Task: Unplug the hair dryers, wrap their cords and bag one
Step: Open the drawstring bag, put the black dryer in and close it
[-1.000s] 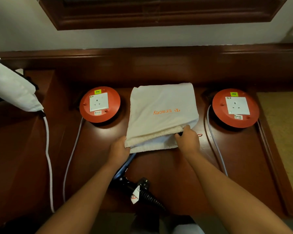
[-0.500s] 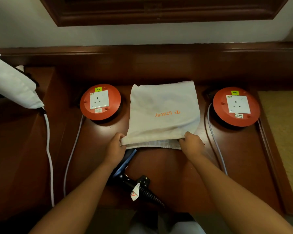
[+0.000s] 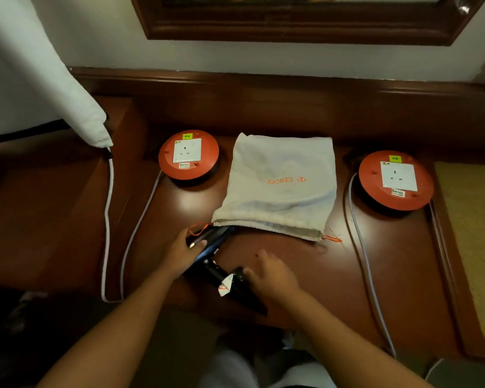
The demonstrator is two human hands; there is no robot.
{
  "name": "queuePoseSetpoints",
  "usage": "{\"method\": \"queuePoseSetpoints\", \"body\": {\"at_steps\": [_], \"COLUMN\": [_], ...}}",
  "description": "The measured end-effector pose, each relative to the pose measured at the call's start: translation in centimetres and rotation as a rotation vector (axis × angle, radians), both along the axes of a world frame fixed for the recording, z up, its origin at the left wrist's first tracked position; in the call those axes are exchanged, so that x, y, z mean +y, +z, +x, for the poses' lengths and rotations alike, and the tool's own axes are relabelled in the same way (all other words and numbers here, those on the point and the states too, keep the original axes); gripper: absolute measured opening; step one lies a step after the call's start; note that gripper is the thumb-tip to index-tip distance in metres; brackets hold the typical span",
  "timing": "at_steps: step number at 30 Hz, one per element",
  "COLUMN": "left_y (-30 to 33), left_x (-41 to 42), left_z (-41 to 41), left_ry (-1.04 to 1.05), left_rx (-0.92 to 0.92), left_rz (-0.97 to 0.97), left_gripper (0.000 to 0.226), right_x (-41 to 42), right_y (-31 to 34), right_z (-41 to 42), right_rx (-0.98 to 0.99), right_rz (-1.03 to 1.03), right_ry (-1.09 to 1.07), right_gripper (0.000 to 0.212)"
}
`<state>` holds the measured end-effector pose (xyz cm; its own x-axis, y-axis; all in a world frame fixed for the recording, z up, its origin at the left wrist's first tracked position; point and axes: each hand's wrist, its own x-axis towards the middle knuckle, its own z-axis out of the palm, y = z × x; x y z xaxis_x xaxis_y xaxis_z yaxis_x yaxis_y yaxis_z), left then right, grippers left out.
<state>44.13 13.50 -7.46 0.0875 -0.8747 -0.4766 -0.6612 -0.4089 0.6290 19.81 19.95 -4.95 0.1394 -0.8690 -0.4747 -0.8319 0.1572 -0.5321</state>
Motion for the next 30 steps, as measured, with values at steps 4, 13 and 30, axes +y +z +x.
{"method": "queuePoseSetpoints", "body": {"at_steps": [4, 13, 30], "left_y": [-0.8, -2.6, -1.8], "left_x": [1.7, 2.8, 7.2], "left_z": [1.6, 4.4, 6.3], "left_ry": [0.017, -0.080, -0.152], "left_rx": [0.070, 0.135, 0.150], "left_rz": [0.050, 0.106, 0.020], "left_gripper": [0.080, 0.109, 0.113], "right_x": [2.1, 3.4, 8.2], "right_y": [-0.9, -3.3, -2.5], "right_z": [3.0, 7.3, 8.6], "right_rx": [-0.034, 0.123, 0.166], "right_rz": [0.124, 0.056, -0.134], "right_ry": [0.072, 0.008, 0.058], "right_gripper": [0.080, 0.076, 0.063]}}
